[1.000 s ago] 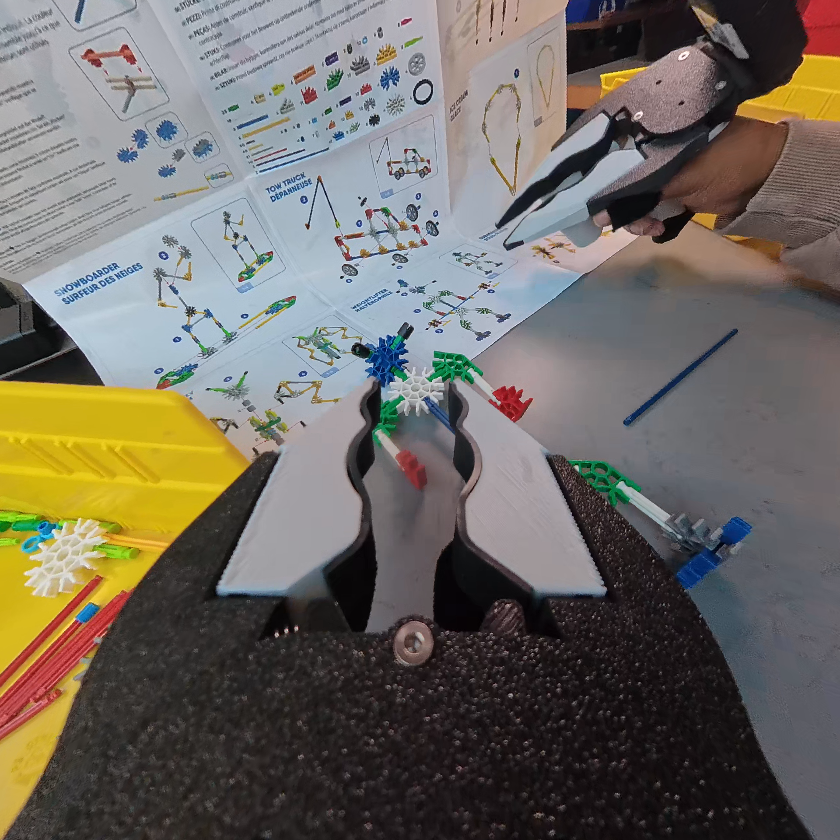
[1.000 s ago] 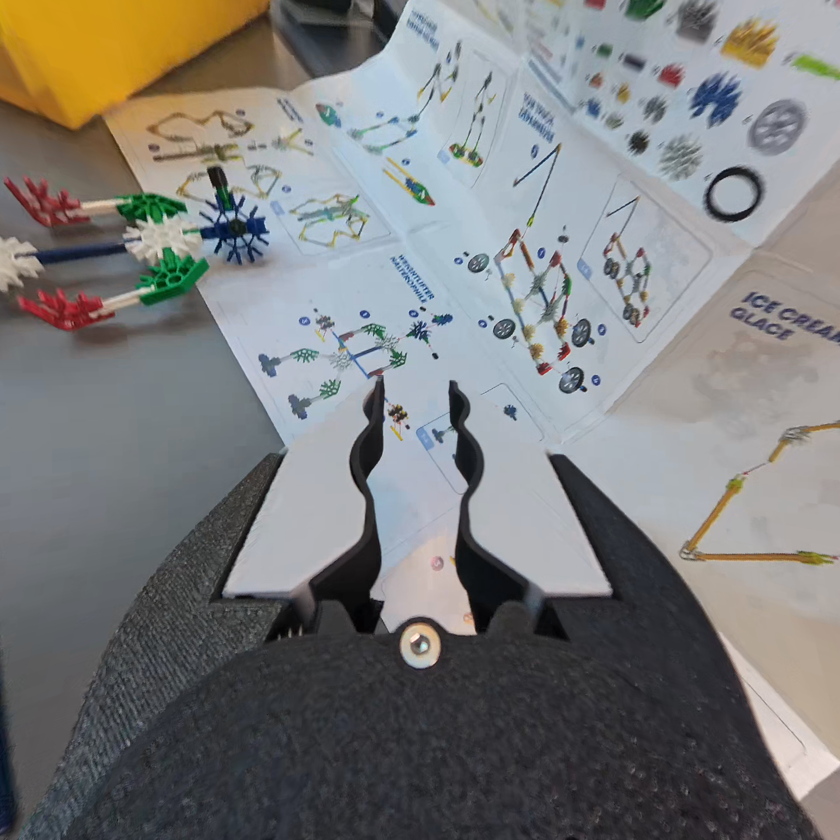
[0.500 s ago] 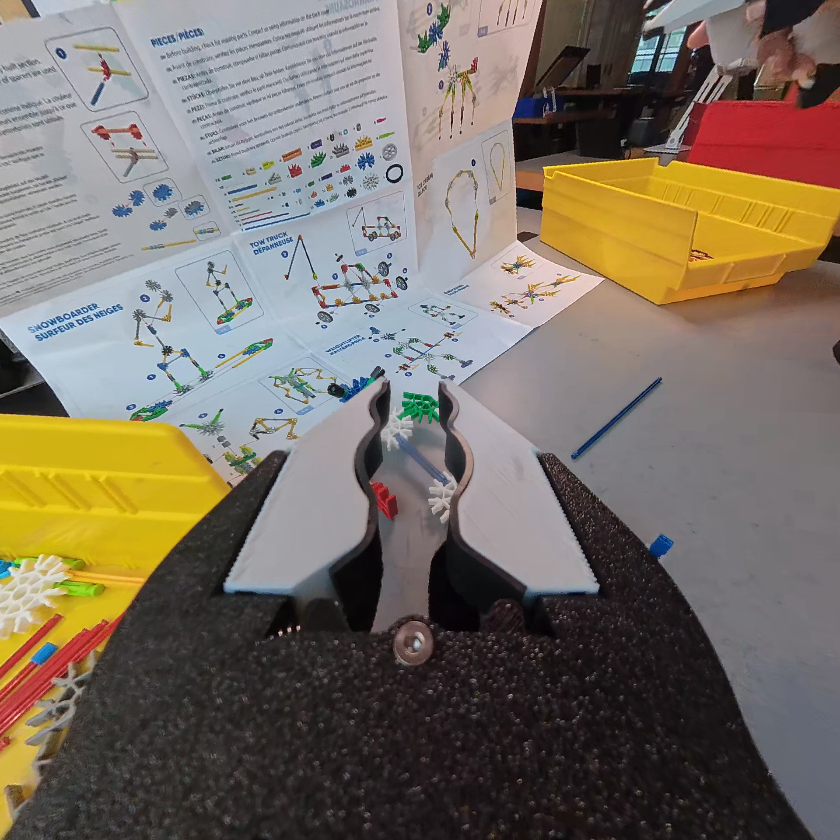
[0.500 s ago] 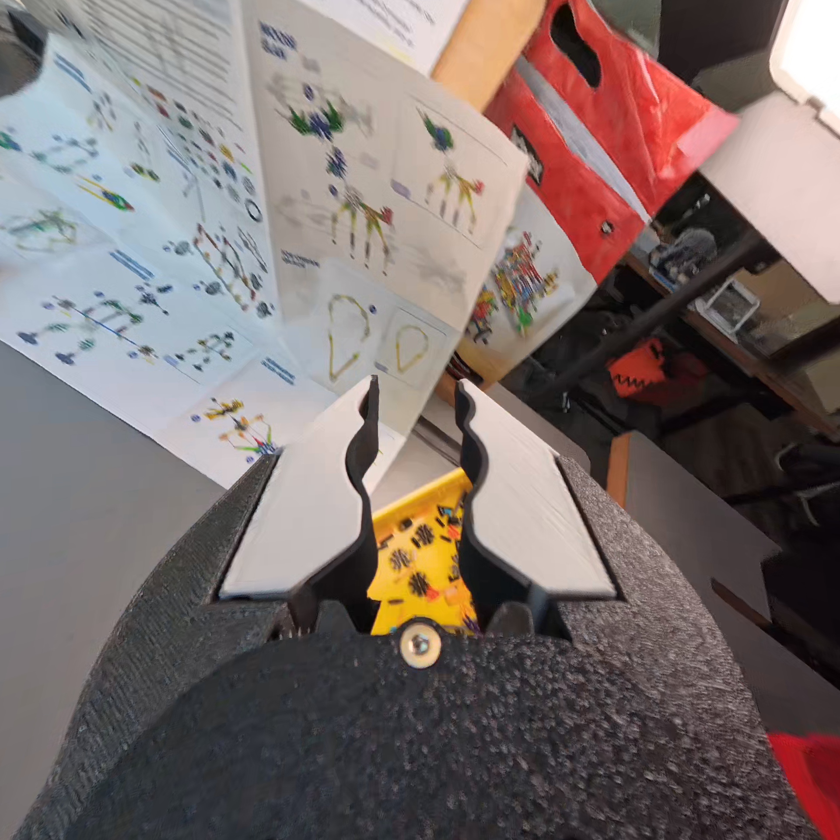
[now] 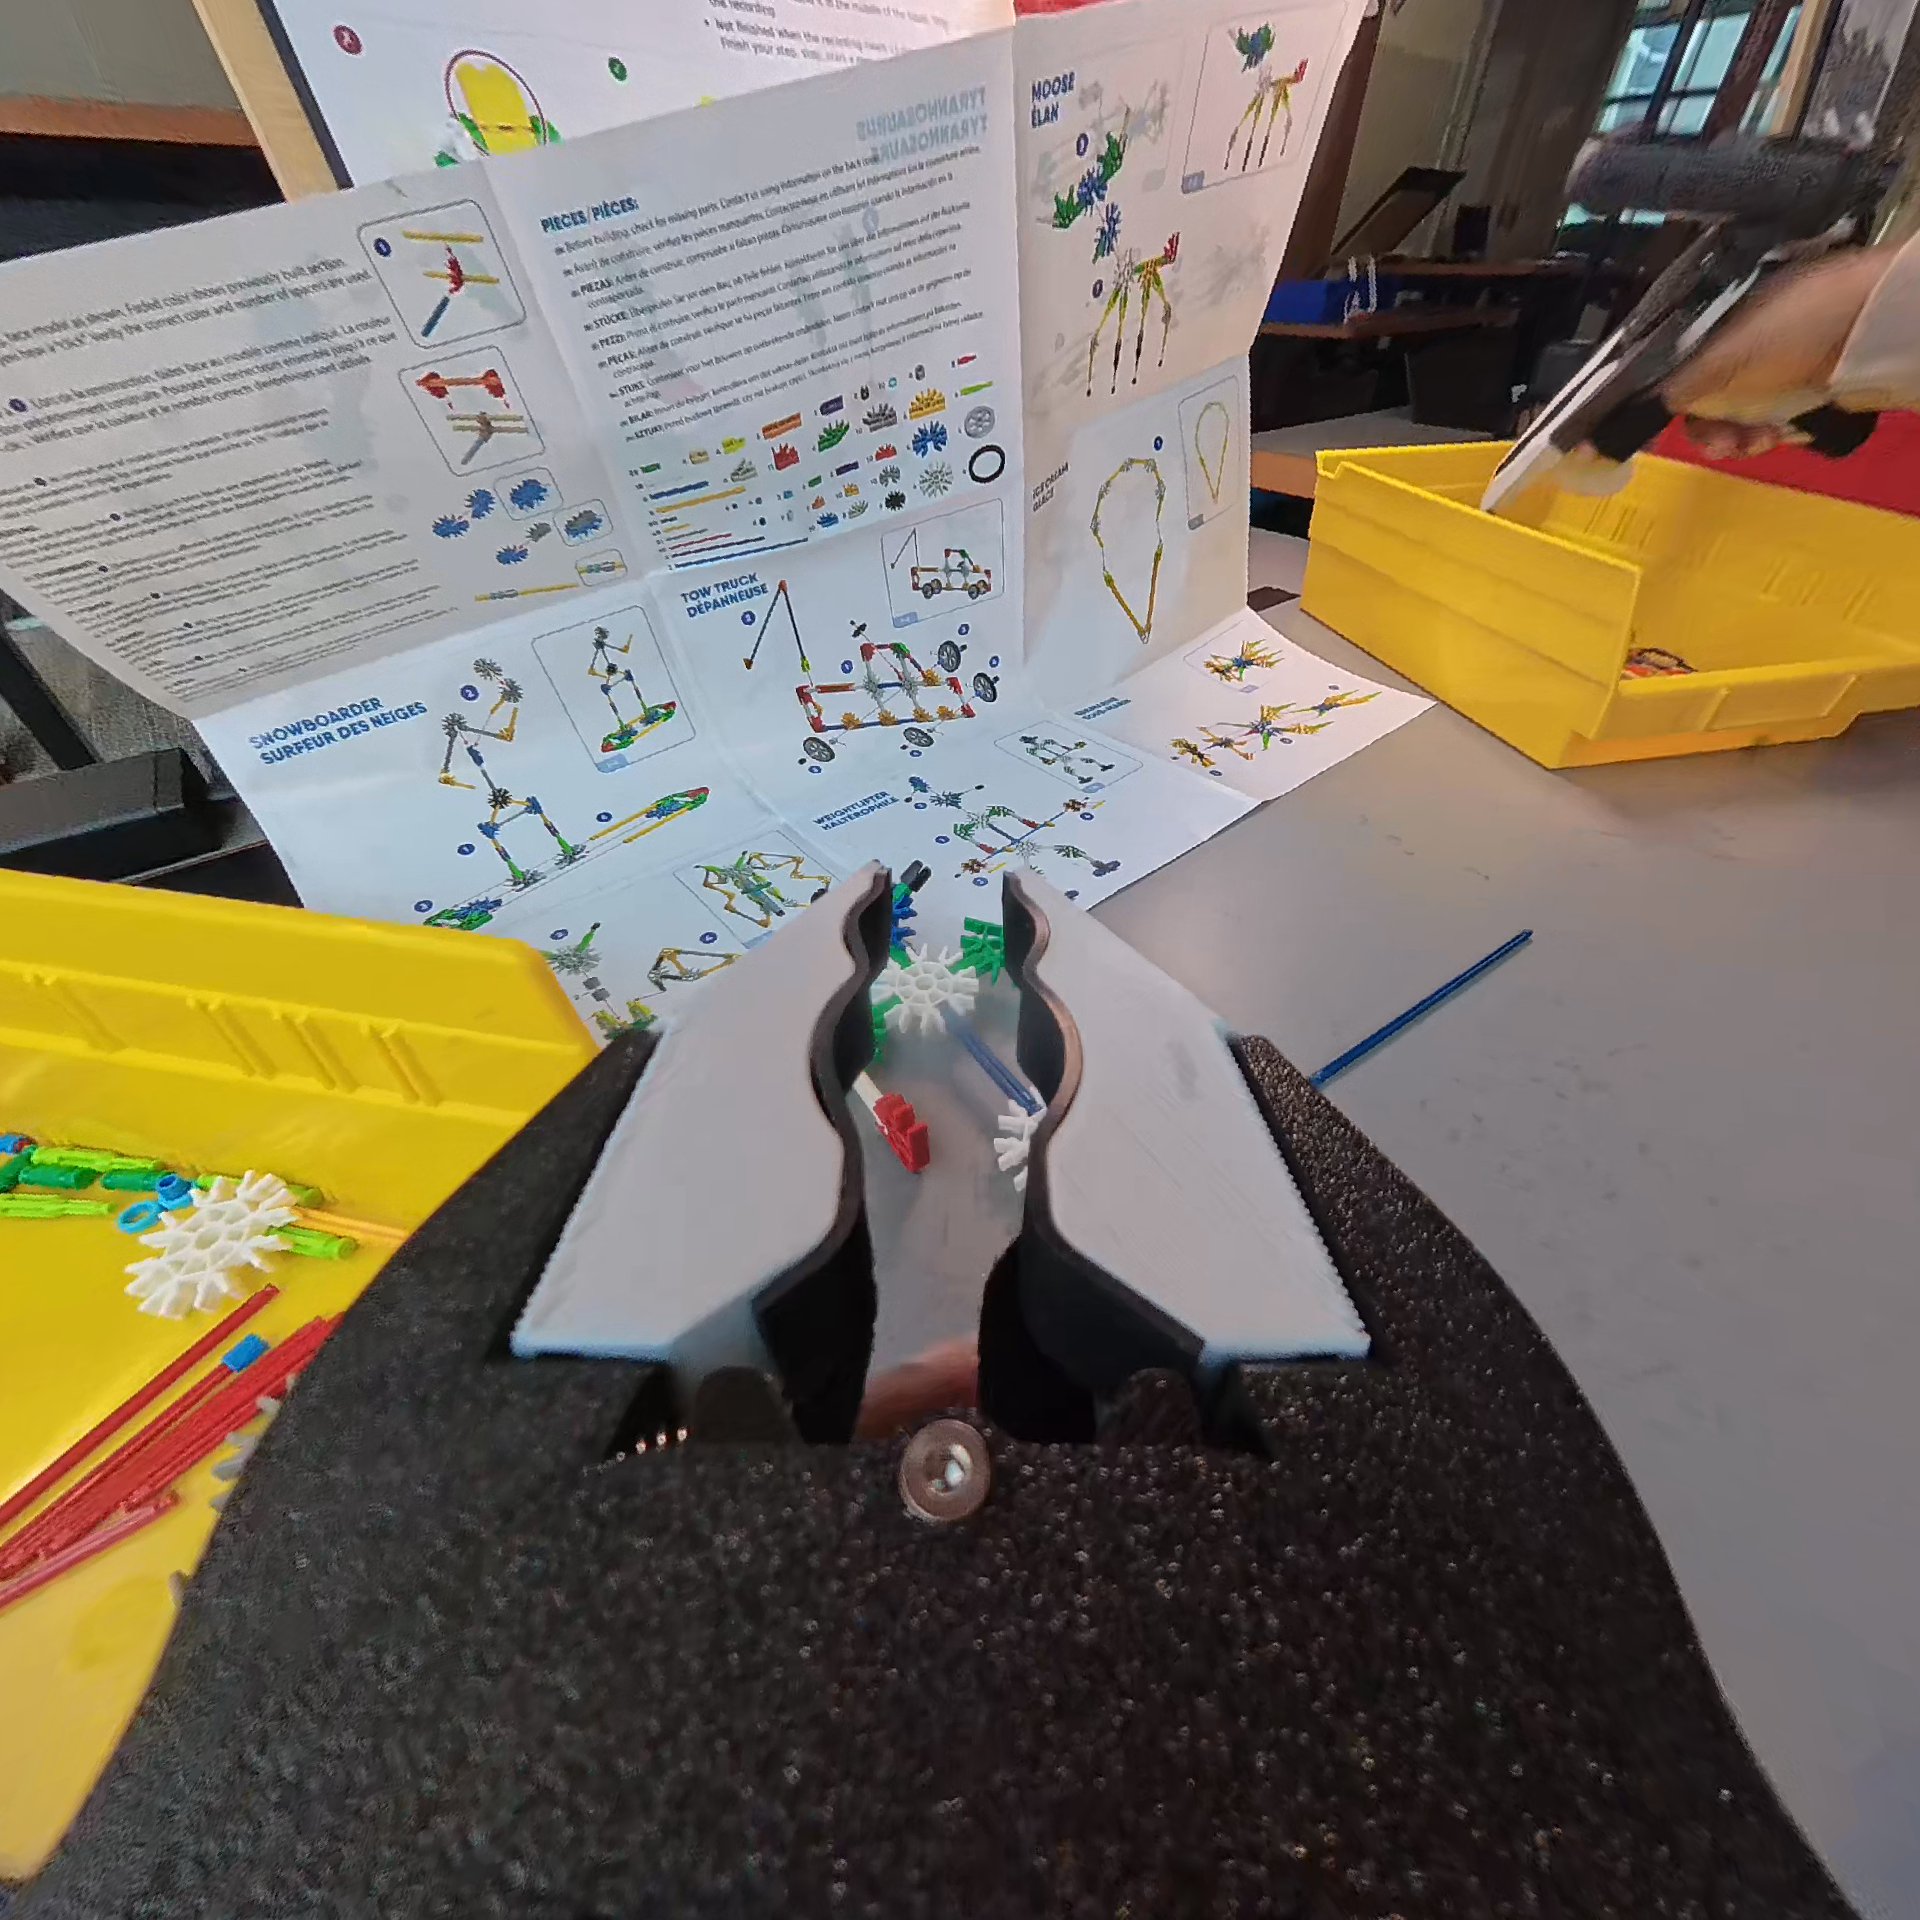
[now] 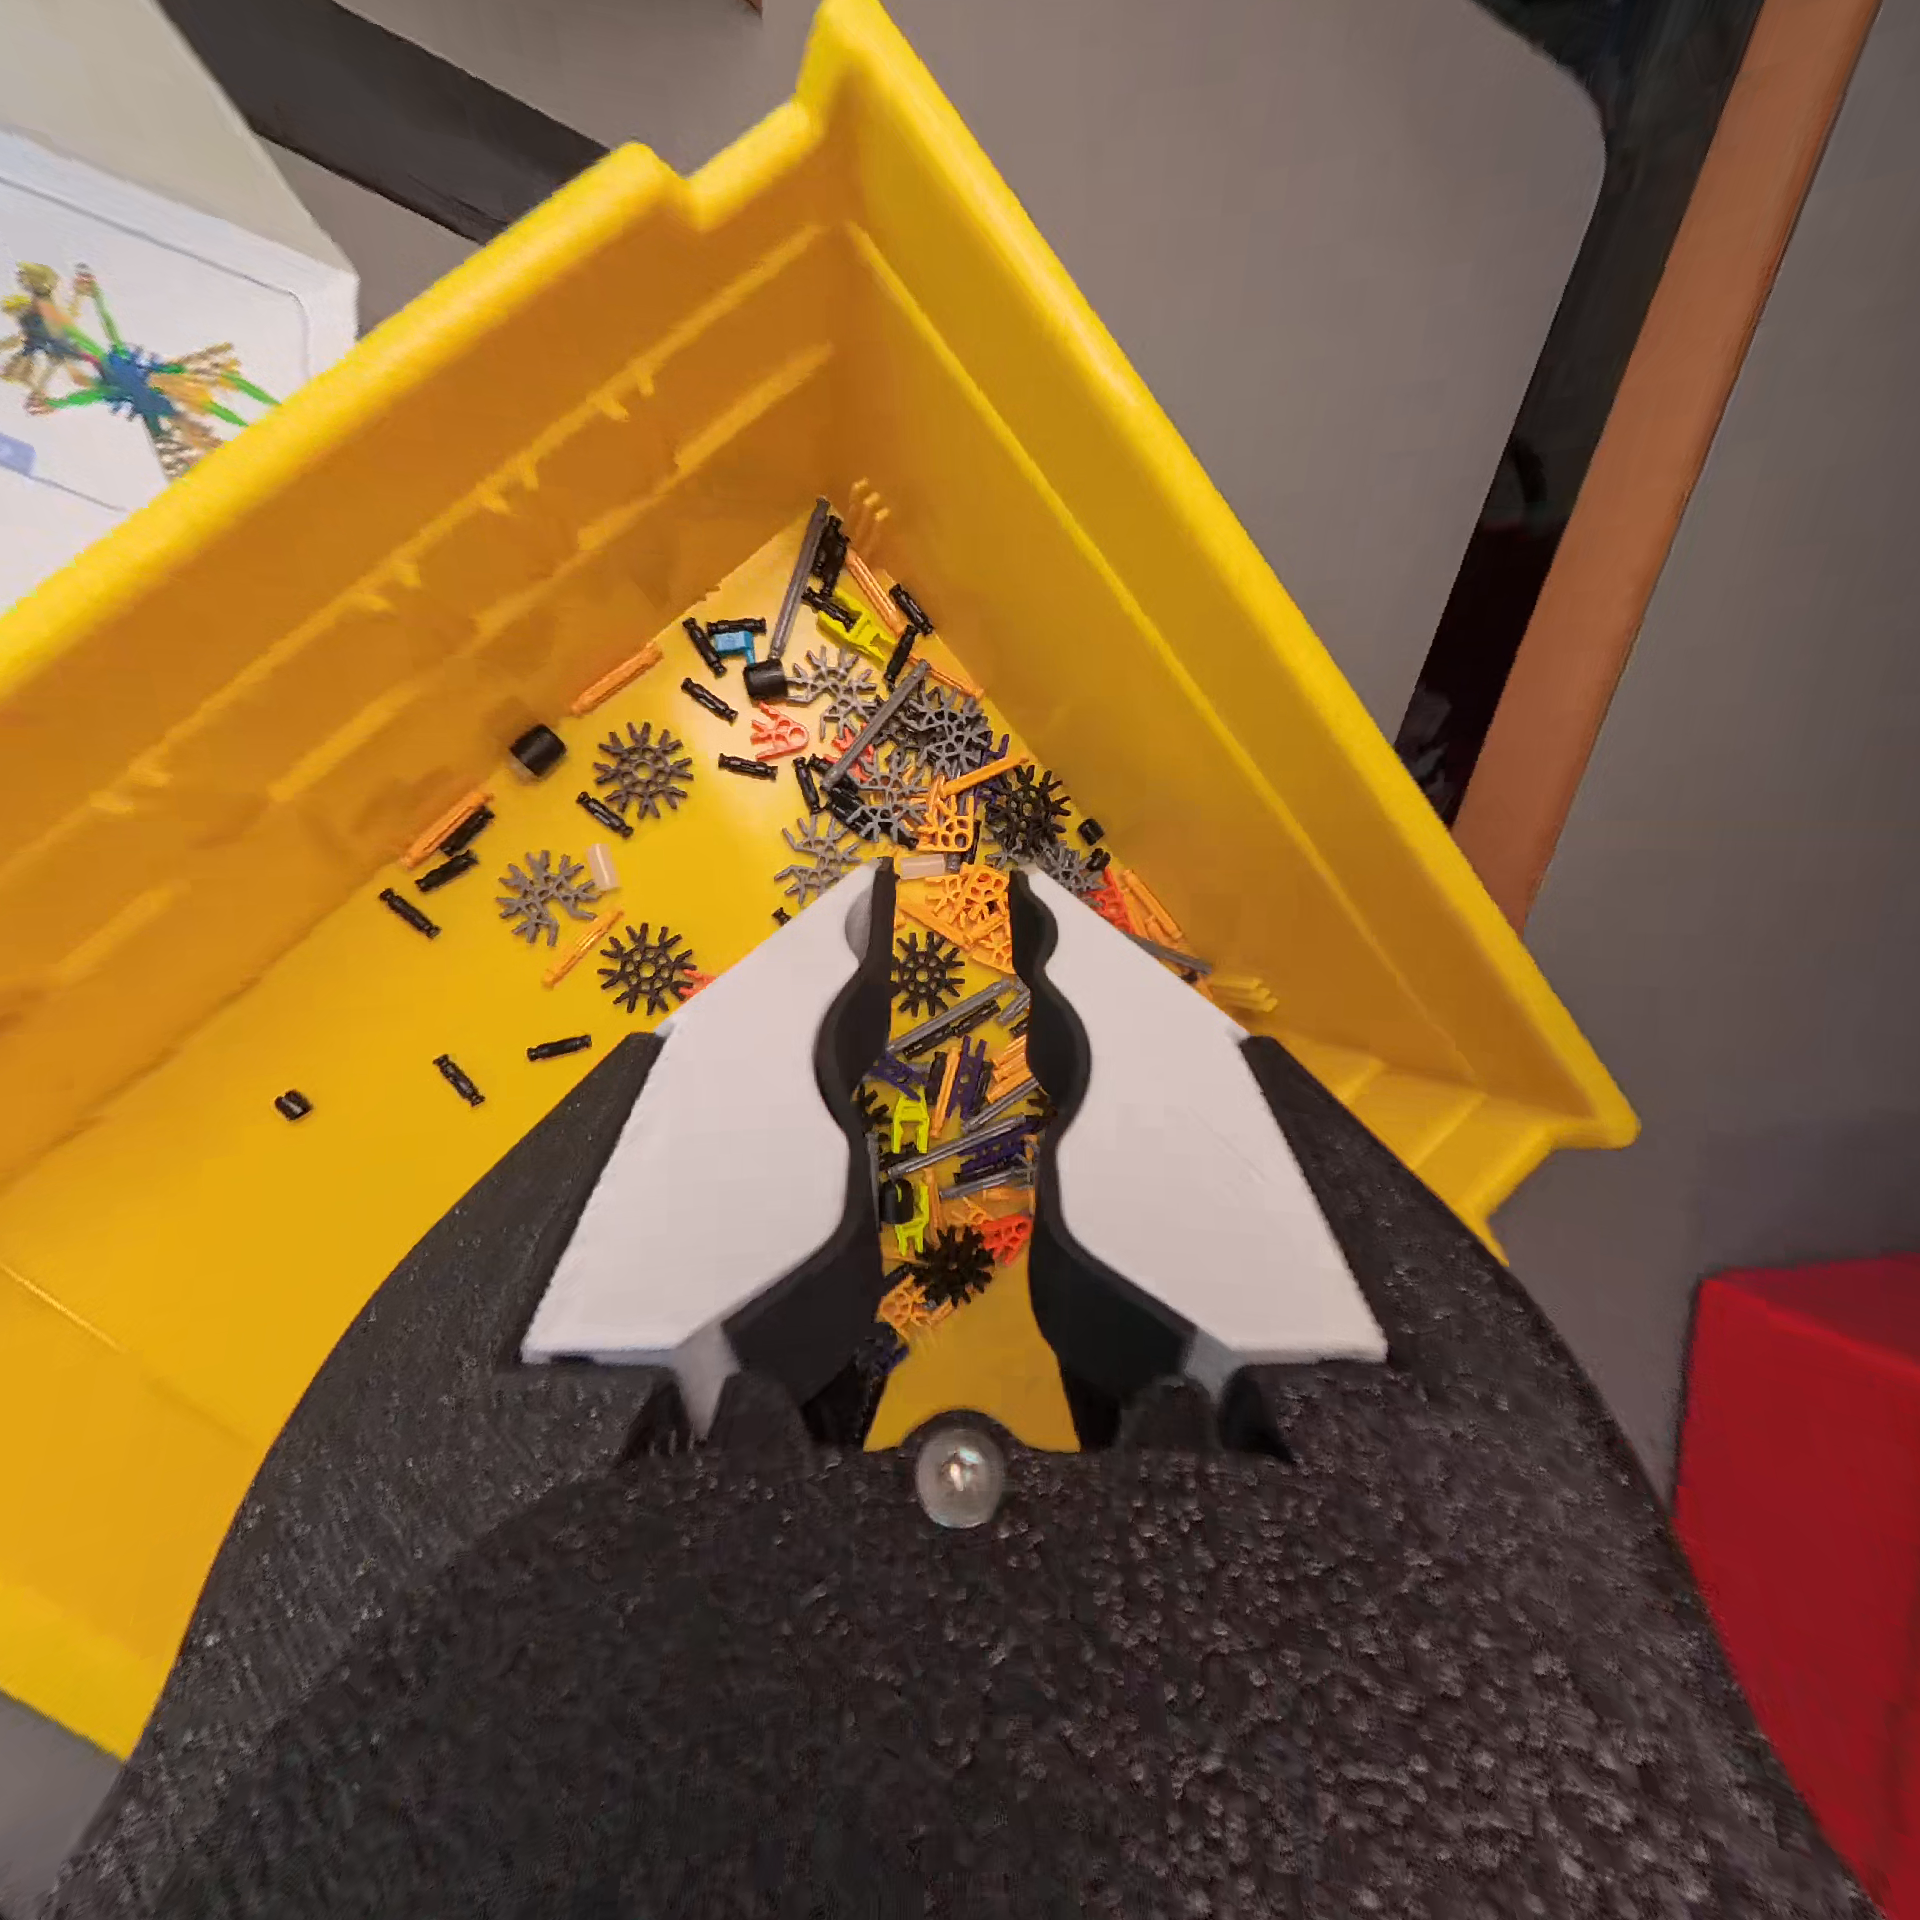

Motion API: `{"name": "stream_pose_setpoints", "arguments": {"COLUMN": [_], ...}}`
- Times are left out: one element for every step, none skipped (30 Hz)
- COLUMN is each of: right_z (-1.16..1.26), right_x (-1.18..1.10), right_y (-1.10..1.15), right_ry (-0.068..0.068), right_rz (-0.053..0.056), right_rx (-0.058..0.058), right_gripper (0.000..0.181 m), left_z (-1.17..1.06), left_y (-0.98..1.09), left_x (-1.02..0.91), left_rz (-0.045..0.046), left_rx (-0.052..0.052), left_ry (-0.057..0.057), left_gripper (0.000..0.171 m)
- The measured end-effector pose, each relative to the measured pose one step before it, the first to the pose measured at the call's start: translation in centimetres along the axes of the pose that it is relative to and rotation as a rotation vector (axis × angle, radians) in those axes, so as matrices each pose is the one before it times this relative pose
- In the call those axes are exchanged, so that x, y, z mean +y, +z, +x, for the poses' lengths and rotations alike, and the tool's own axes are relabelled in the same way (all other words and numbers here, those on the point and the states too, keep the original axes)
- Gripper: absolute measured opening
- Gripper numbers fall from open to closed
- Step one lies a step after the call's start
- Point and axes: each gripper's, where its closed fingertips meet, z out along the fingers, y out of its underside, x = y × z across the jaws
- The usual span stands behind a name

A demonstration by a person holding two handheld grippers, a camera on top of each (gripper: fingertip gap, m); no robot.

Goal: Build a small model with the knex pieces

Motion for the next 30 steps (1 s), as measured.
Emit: {"name": "stream_pose_setpoints", "arguments": {"right_z": [0.380,0.410,0.470,0.415,0.175,0.073,0.049,-0.060,-0.027,0.205,0.236,-0.038,-0.052,0.011,0.001,-0.009,-0.039,-0.078,0.016,0.059,-0.103,-0.264,-0.323,-0.352,-0.410,-0.511,-0.781,-1.148,-1.345,-1.341], "right_x": [0.284,0.231,0.210,0.117,0.062,-0.041,-0.150,-0.078,0.032,0.038,-0.121,-0.163,-0.071,0.007,0.016,0.022,0.051,0.107,0.035,-0.016,-0.072,-0.086,-0.138,-0.208,-0.267,-0.248,-0.341,-0.541,-0.618,-0.702], "right_y": [0.960,0.885,0.843,0.759,0.677,0.594,0.475,0.433,0.400,0.332,0.168,0.067,0.033,0.020,0.005,-0.010,-0.035,-0.029,-0.027,-0.080,-0.163,-0.248,-0.357,-0.478,-0.593,-0.661,-0.716,-0.813,-0.899,-0.985], "right_ry": [0.0588,0.0589,0.0570,0.0533,0.0477,0.0403,0.0292,0.0196,0.0144,0.0072,0.0082,0.0142,0.0088,-0.0045,-0.0061,-0.0038,-0.0054,-0.0110,-0.0096,-0.0038,-0.0004,0.0036,0.0007,-0.0076,-0.0144,-0.0156,-0.0259,-0.0397,-0.0455,-0.0495], "right_rz": [-0.0296,-0.0233,-0.0193,-0.0110,-0.0057,0.0018,0.0098,0.0067,0.0000,0.0004,0.0098,0.0105,0.0042,0.0001,-0.0004,-0.0018,-0.0041,-0.0059,0.0000,0.0038,0.0085,0.0087,0.0119,0.0155,0.0179,0.0165,0.0231,0.0364,0.0406,0.0432], "right_rx": [-0.0080,-0.0076,-0.0040,-0.0046,-0.0150,-0.0166,-0.0108,-0.0118,-0.0048,0.0128,0.0125,-0.0058,-0.0059,0.0011,0.0016,0.0016,0.0012,0.0009,0.0081,0.0080,-0.0043,-0.0167,-0.0174,-0.0148,-0.0142,-0.0160,-0.0269,-0.0411,-0.0405,-0.0224], "right_gripper": [0.020,0.020,0.020,0.021,0.021,0.022,0.022,0.022,0.022,0.022,0.019,0.017,0.015,0.014,0.013,0.013,0.012,0.002,0.002,0.002,0.001,0.001,0.001,0.001,0.001,0.002,0.002,0.002,0.002,0.002], "left_z": [0.087,0.047,0.036,0.024,0.020,-0.027,-0.036,-0.027,0.019,0.042,0.067,0.092,0.092,0.073,0.097,0.135,0.123,0.093,0.088,0.068,0.043,0.024,0.001,0.006,0.019,0.020,0.023,0.016,0.022,0.057], "left_y": [-0.350,-0.365,-0.362,-0.337,-0.307,-0.240,-0.159,-0.070,0.035,0.108,0.174,0.194,0.203,0.189,0.152,0.112,0.071,0.037,0.001,-0.010,-0.033,-0.035,-0.048,-0.039,-0.031,-0.025,-0.018,-0.006,-0.008,-0.023], "left_x": [-0.229,-0.185,-0.120,-0.025,0.050,0.120,0.169,0.189,0.197,0.197,0.226,0.271,0.294,0.265,0.216,0.186,0.128,0.078,0.038,0.022,-0.004,-0.007,-0.019,-0.007,-0.004,-0.002,0.015,0.027,0.051,0.085], "left_rz": [0.01314,0.01266,0.01050,0.00747,0.00394,0.00046,-0.00227,-0.00370,-0.00432,-0.00493,-0.00691,-0.00983,-0.01183,-0.01125,-0.00960,-0.00859,-0.00687,-0.00426,-0.00308,-0.00249,-0.00098,0.00016,0.00053,0.00027,-0.00005,-0.00031,-0.00093,-0.00201,-0.00467,-0.00866], "left_rx": [-0.0016,-0.0054,-0.0076,-0.0075,-0.0073,-0.0080,-0.0067,-0.0024,0.0025,0.0058,0.0080,0.0093,0.0075,0.0042,0.0039,0.0047,0.0029,0.0011,0.0015,0.0014,0.0007,-0.0001,-0.0002,0.0008,0.0017,0.0025,0.0030,0.0027,0.0035,0.0061], "left_ry": [-0.0150,-0.0125,-0.0102,-0.0067,-0.0015,0.0038,0.0080,0.0101,0.0097,0.0070,0.0041,0.0026,0.0013,0.0016,0.0039,0.0049,0.0050,0.0067,0.0072,0.0057,0.0041,0.0026,0.0016,0.0013,0.0010,0.0010,0.0014,0.0014,0.0004,-0.0027], "left_gripper": [0.019,0.019,0.019,0.019,0.018,0.018,0.018,0.018,0.018,0.018,0.018,0.018,0.018,0.018,0.018,0.018,0.018,0.018,0.018,0.018,0.018,0.018,0.018,0.018,0.018,0.018,0.018,0.018,0.018,0.018]}}
